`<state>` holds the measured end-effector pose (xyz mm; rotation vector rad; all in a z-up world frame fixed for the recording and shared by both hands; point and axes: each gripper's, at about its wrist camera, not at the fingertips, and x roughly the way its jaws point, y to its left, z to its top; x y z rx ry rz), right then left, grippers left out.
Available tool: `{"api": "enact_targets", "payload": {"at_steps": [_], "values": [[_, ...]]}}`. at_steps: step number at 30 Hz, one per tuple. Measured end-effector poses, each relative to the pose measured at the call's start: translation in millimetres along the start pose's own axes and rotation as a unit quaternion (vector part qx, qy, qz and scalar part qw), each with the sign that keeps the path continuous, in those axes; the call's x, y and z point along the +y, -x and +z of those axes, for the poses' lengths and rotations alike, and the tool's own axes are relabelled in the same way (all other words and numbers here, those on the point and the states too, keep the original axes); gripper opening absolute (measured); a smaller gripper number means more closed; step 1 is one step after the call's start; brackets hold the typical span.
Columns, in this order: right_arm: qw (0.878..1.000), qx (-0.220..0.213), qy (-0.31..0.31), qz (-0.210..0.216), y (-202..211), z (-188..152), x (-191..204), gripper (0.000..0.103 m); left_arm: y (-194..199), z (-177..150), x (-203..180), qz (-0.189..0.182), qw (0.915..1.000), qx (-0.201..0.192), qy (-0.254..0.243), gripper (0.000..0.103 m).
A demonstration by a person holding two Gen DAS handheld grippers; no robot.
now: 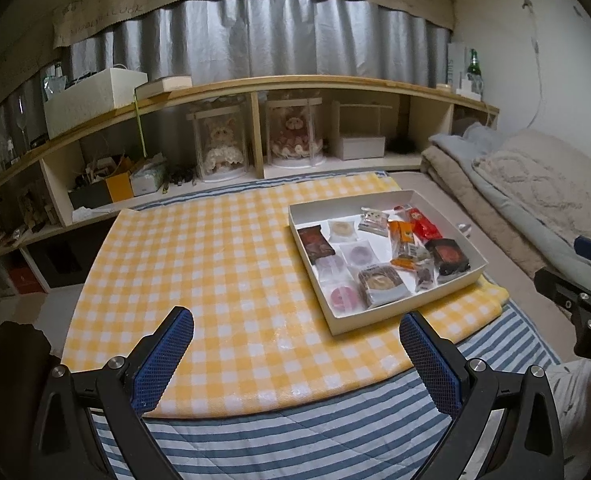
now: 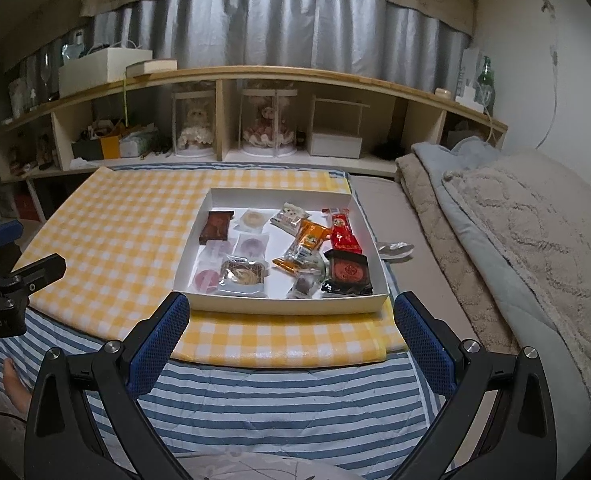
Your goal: Organize snacks
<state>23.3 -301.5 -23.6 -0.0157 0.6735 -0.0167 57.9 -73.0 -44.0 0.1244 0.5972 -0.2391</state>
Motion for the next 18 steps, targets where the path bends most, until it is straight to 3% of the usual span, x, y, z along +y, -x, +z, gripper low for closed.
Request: {"api": "enact_targets", "payload": {"at_steps": [18], "values": [[1.000, -0.007, -0.004, -0.004, 4.6, 1.3, -1.9, 0.103, 0.6, -4.7, -8.5, 0.003, 1.0000, -0.006, 0.001, 0.103]]}}
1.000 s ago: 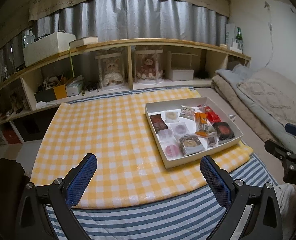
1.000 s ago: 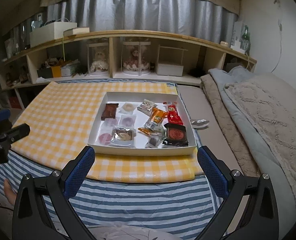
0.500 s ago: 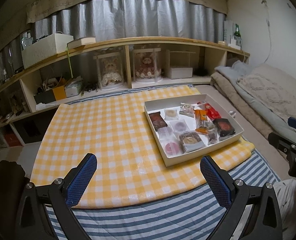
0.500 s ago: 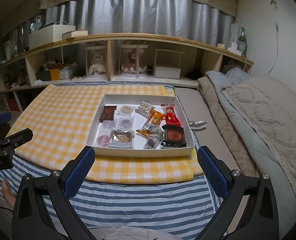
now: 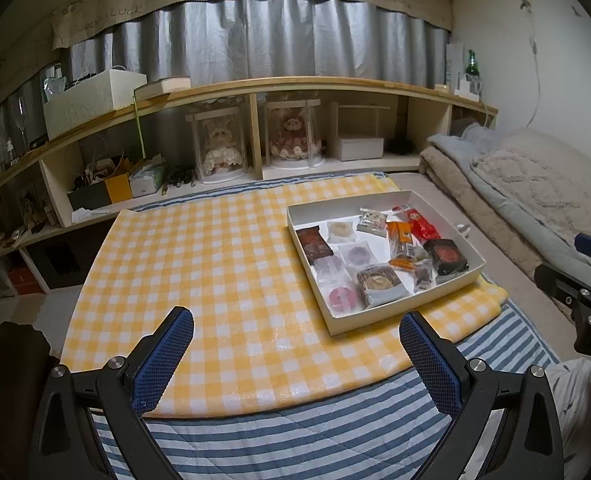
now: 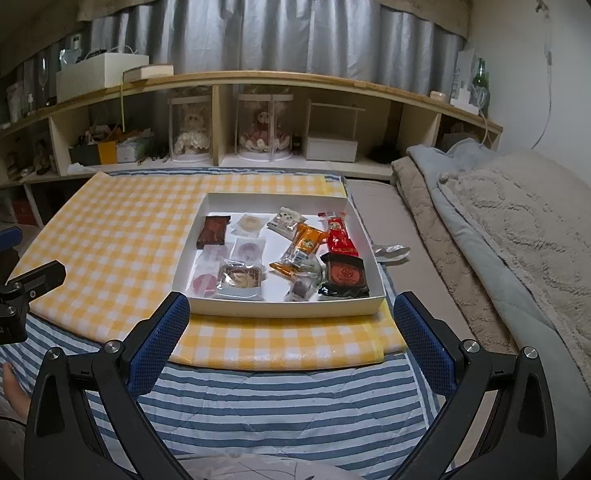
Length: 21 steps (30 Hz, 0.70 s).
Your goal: Organize snacks
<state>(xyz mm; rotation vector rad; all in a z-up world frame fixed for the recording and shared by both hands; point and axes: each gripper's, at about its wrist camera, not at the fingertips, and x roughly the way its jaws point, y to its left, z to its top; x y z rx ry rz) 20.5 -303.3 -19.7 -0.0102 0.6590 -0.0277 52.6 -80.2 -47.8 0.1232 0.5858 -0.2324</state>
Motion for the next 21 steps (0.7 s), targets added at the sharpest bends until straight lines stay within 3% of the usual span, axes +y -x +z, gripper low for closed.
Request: {"api": "enact_targets", "payload": {"at_steps": [21], "values": [[1.000, -0.002, 0.000, 0.000, 0.2, 0.1, -1.4, 0.103, 1.4, -1.1, -5.1, 0.000, 1.0000, -0.005, 0.001, 0.103]]}}
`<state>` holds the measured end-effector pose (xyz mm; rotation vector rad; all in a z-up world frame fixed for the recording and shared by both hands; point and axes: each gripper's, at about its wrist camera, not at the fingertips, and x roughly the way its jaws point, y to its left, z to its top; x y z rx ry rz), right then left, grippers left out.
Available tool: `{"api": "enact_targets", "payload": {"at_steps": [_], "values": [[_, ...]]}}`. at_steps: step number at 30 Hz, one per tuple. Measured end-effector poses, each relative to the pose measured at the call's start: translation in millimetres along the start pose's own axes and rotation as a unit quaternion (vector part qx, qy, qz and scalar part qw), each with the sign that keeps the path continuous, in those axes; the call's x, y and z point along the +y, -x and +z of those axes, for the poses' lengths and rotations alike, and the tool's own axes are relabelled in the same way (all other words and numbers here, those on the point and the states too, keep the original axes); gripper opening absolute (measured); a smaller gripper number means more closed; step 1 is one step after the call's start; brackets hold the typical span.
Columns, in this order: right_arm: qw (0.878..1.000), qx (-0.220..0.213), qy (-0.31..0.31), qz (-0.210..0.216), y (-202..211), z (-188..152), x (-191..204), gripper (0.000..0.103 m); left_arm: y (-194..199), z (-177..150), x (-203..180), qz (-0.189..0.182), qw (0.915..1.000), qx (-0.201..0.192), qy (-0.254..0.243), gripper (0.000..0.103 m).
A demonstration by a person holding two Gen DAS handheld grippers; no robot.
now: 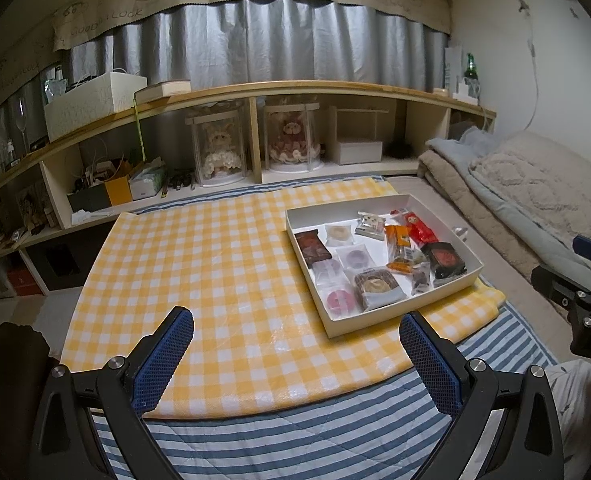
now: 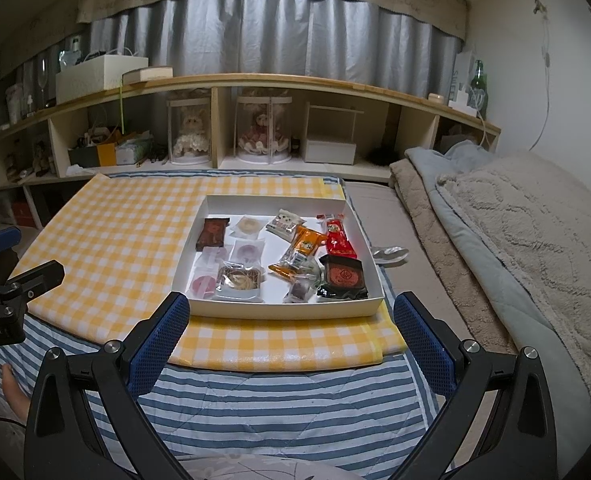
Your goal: Organize snacks
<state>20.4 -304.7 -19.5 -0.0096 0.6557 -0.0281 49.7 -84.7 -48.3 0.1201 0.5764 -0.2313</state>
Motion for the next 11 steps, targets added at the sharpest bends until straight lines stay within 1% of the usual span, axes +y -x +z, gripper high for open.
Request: {"api": "enact_targets", "payload": {"at_steps": [11], "values": [[1.000, 0.000, -0.001, 0.000, -0.8, 1.1, -1.4, 0.103, 4.0, -0.8, -6.8, 0.007, 1.0000, -0.005, 0.002, 0.103]]}}
